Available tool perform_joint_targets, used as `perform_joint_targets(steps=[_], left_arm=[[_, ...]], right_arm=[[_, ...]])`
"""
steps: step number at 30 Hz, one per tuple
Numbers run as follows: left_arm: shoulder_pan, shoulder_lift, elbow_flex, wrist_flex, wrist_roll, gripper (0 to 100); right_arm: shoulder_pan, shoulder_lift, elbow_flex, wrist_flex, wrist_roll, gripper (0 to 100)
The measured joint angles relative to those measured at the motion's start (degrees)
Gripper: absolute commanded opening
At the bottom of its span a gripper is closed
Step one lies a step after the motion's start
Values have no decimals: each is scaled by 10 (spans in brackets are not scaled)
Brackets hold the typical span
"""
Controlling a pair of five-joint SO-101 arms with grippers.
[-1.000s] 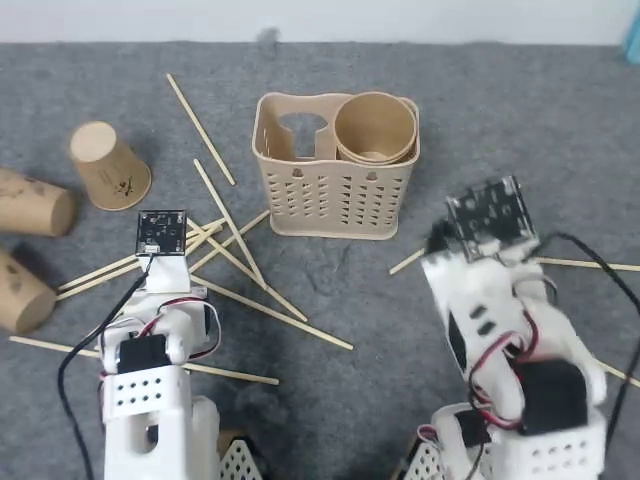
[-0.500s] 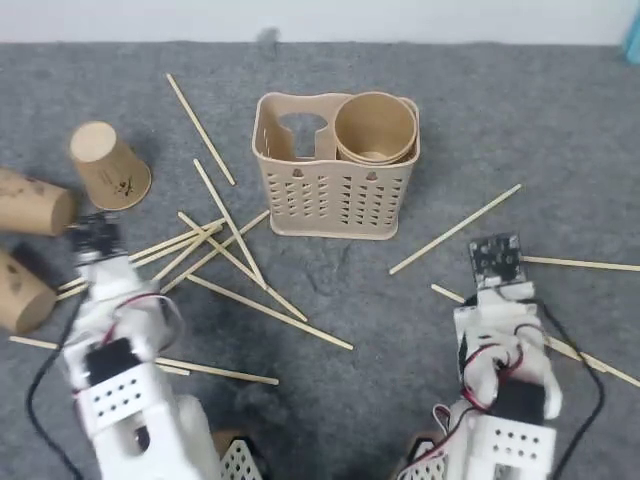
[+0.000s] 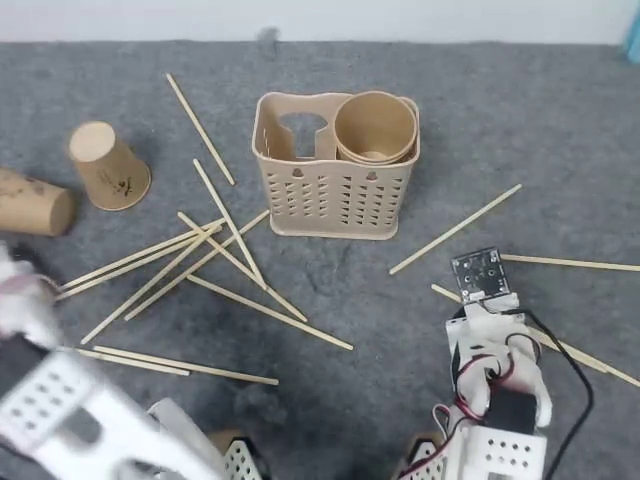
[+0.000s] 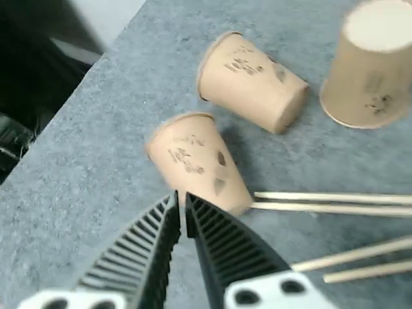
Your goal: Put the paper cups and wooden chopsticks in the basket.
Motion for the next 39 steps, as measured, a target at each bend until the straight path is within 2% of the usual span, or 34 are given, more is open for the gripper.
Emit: perform_joint_targets(steps=[6,16,24,27,32,39], left_arm=[[-20,274,-270,106,-1,13],[-23,740,-813,329,1,13],[-23,1002,-1207,364,-1,13],[-23,1065,-1267,364,-1,13],[-23,1124,-1276,364,-1,13],[-23,1133,-1206,364,2,13]], right_arm=[[-2,0,0,0,2,8],[-2,0,0,0,4,8],[-2,0,0,0,4,8],[-2,0,0,0,4,8],[-2,0,0,0,4,8],[-2,0,0,0,20,8]])
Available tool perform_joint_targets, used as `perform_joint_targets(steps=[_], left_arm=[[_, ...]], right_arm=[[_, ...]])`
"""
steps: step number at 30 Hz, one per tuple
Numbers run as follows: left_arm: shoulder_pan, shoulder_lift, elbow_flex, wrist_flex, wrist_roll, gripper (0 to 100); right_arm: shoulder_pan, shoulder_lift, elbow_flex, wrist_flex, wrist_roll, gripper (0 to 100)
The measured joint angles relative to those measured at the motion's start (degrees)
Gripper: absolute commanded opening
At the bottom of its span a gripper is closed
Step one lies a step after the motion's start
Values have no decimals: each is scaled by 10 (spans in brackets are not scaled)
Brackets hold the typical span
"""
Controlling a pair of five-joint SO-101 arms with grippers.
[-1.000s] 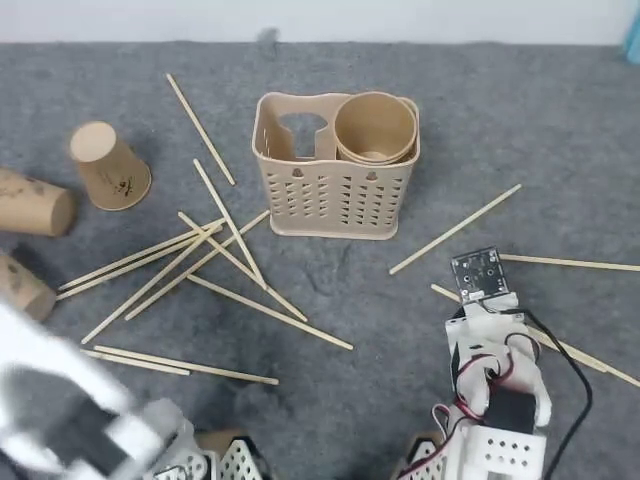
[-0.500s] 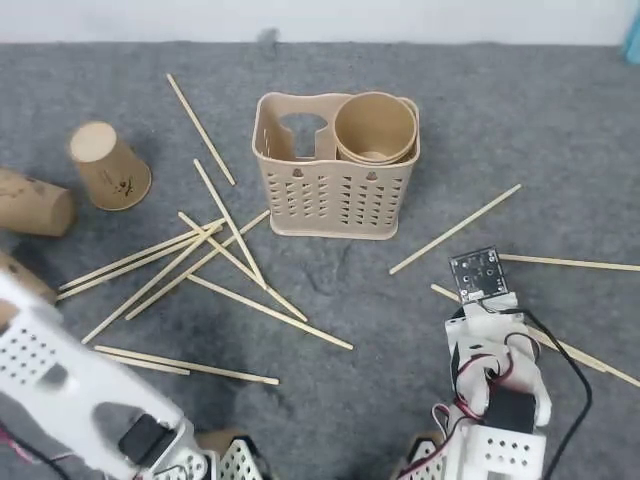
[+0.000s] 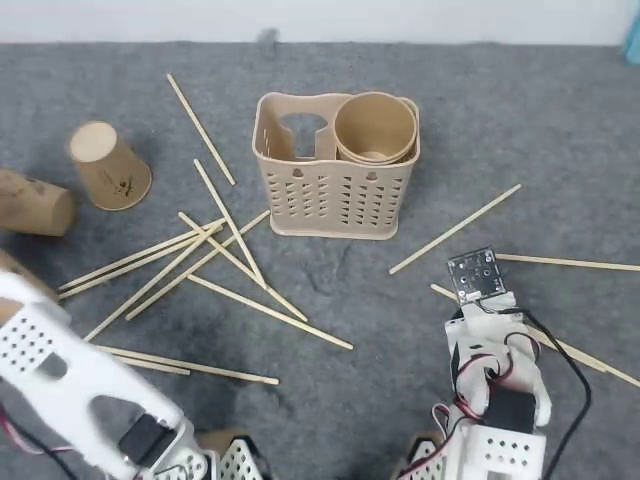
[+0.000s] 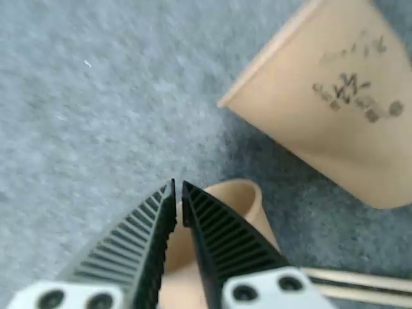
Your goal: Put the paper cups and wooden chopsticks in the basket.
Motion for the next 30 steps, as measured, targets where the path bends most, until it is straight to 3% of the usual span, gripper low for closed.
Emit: perform_joint_targets(steps=[6,16,21,30], left_arm=[[0,-56,158,0,0,13],[33,-433,635,0,-1,13],[65,-584,833,0,-39,13],[83,-665,1007,0,-75,13]], right_arm=[[1,0,11,0,2,8],[0,0,11,0,2,8],[0,0,11,0,2,8],[0,0,11,0,2,8]])
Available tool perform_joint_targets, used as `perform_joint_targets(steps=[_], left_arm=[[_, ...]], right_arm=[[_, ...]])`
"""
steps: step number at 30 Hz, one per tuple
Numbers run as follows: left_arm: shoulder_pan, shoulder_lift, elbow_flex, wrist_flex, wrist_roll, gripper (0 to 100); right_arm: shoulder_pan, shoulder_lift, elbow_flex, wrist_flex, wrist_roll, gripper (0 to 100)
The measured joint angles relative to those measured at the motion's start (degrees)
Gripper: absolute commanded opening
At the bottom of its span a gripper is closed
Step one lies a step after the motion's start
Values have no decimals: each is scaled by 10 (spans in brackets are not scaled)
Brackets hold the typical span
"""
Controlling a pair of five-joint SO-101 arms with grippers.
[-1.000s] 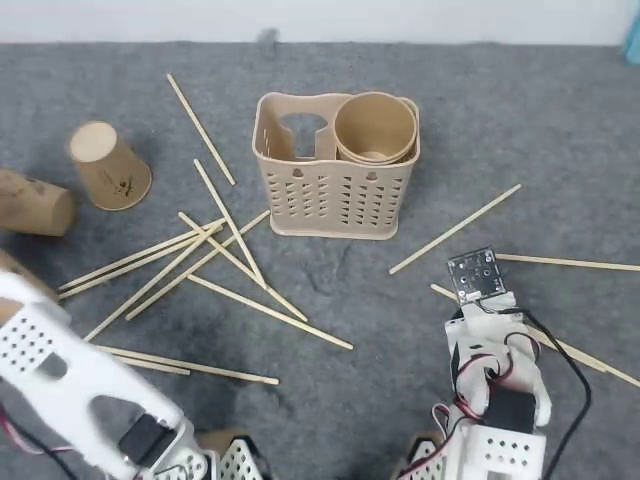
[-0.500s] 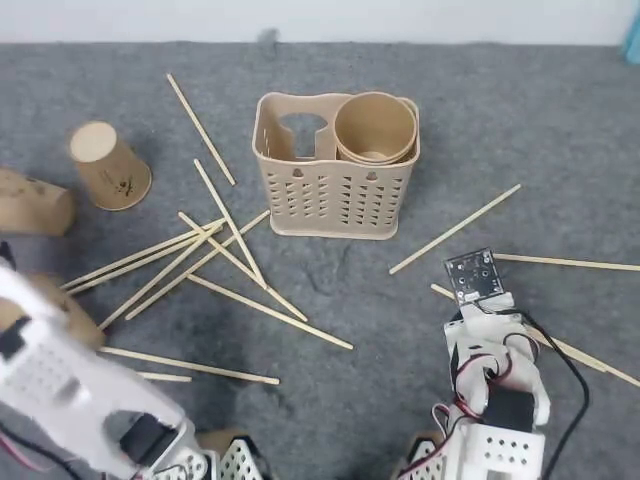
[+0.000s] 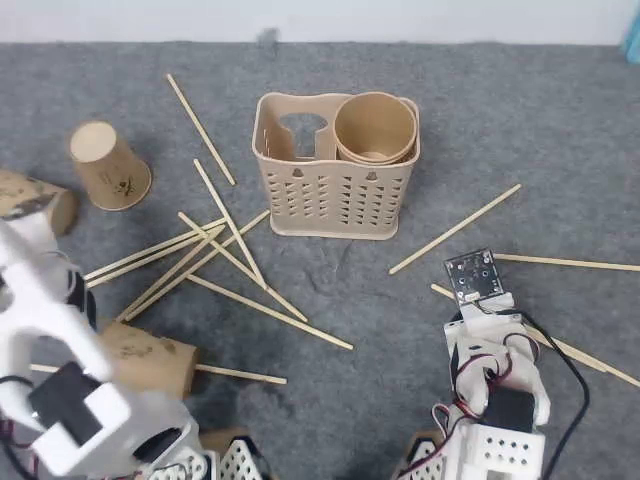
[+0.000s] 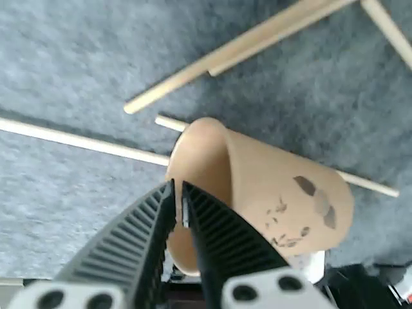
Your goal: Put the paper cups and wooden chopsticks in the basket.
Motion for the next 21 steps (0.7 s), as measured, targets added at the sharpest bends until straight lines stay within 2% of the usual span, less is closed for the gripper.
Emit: perform_joint_targets(steps=[8,17,21], left_arm=[[18,-6,64,0,-46,13],[72,-16,74,0,-49,13],[97,-76,74,0,-49,13]], right_arm=[[0,0,0,0,20,8],[0,0,0,0,24,8],[0,0,0,0,25,8]])
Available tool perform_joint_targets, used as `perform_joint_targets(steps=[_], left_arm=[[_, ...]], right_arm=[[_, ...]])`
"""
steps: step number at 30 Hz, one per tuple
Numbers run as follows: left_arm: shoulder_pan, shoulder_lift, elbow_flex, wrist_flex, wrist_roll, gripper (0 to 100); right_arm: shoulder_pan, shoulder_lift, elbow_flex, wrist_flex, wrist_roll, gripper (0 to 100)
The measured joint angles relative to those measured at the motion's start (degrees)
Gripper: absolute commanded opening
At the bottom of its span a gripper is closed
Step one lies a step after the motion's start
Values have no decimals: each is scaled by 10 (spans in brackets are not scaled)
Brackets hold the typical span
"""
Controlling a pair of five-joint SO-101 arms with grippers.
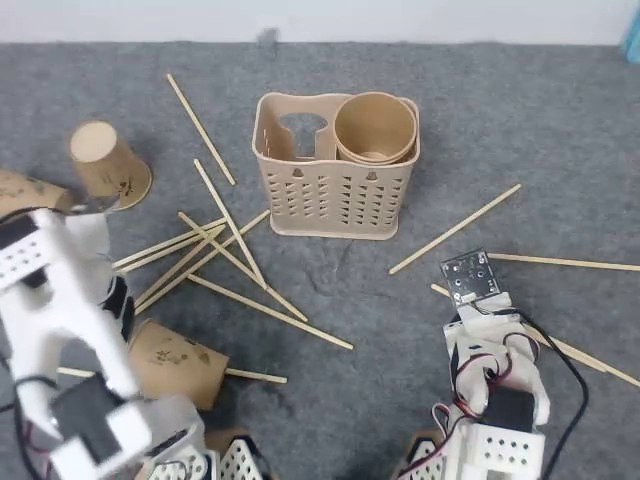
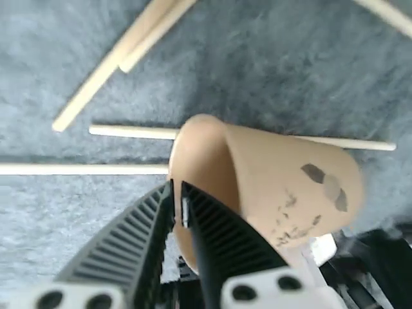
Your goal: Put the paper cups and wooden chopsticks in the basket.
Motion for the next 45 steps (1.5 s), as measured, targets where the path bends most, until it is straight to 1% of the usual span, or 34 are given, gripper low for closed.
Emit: perform_joint_targets(steps=[7,11,14,17,19,21,25,28,36,39,43,45], left_arm=[[67,-142,46,0,-2,13],[84,-149,48,0,-2,13],[81,-149,48,0,-2,19],[79,-149,35,0,-2,97],[64,-149,15,0,-2,172],[54,-149,-1,0,-2,222],[47,-149,-6,0,-3,212],[47,-147,15,0,-31,195],[47,-147,100,0,-96,195],[46,-148,112,0,-117,195],[46,-148,113,0,-126,194],[46,-148,113,0,-127,167]], right_arm=[[0,0,0,0,0,8],[0,0,0,0,0,8],[0,0,0,0,0,8],[0,0,0,0,0,8],[0,0,0,0,0,8],[0,0,0,0,0,8],[0,0,0,0,2,8],[0,0,0,0,4,8],[0,0,0,0,4,8],[0,0,0,0,4,8],[0,0,0,0,4,8],[0,0,0,0,4,8]])
